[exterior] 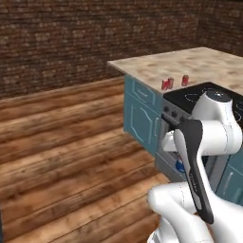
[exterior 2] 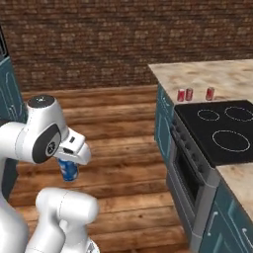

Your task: Four empty soda cans are scattered around the kitchen. Gather all the cans and cluster them next to the stove for recycling.

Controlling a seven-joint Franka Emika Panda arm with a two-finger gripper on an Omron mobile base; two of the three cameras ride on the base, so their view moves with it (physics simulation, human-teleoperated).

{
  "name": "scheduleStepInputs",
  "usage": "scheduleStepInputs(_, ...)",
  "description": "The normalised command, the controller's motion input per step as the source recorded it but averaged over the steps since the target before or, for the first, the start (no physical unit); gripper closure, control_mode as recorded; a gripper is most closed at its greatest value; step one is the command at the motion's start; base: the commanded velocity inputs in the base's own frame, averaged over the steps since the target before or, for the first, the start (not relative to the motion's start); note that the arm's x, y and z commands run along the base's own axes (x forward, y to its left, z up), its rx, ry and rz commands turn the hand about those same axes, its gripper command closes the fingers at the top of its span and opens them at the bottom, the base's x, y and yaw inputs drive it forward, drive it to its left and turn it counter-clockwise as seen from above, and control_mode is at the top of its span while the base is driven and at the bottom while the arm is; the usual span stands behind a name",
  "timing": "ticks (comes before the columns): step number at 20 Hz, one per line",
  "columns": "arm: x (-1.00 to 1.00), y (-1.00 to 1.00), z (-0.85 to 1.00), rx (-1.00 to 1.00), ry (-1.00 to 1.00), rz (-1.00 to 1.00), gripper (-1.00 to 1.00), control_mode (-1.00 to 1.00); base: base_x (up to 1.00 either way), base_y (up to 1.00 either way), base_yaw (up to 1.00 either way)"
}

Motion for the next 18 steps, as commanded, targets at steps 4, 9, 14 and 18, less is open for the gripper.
scheduleStepInputs(4,0.0,0.0,0.0,0.0,0.0,0.0,1.0,1.0,1.0,0.64,-0.42)
scheduleStepInputs(9,0.0,0.0,0.0,0.0,0.0,0.0,1.0,1.0,1.0,0.71,-0.4)
scheduleStepInputs(14,0.0,0.0,0.0,0.0,0.0,0.0,1.0,1.0,1.0,0.93,-0.36)
scheduleStepInputs(18,0.0,0.0,0.0,0.0,0.0,0.0,1.0,1.0,1.0,0.87,-0.35)
